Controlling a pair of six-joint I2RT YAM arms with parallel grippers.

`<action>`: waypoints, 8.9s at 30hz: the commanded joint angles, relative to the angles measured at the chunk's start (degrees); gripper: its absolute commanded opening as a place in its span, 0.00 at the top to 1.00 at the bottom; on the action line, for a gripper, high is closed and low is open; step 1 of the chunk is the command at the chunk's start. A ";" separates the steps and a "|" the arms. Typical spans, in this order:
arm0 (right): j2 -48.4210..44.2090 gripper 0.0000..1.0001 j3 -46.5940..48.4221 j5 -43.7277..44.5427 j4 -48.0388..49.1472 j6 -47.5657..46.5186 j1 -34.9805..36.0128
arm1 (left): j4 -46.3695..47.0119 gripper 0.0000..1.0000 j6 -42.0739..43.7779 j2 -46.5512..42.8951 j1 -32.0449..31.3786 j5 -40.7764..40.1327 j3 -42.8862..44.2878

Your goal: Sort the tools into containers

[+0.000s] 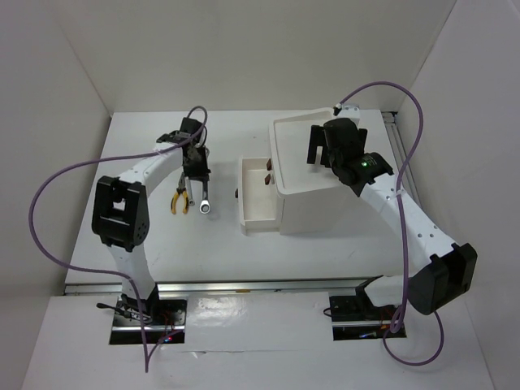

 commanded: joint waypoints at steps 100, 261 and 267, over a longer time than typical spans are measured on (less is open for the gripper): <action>1.25 0.00 -3.81 -4.53 -7.09 -1.71 0.85 | -2.32 0.19 -11.58 2.28 6.61 -1.57 3.67; -6.57 0.00 6.71 -1.46 -13.93 0.50 1.99 | 2.34 0.33 -17.64 -1.78 6.44 -10.36 -14.34; -7.10 0.00 15.59 -0.32 -17.80 -0.65 1.99 | 2.34 0.63 -17.64 2.10 5.31 -8.69 -14.34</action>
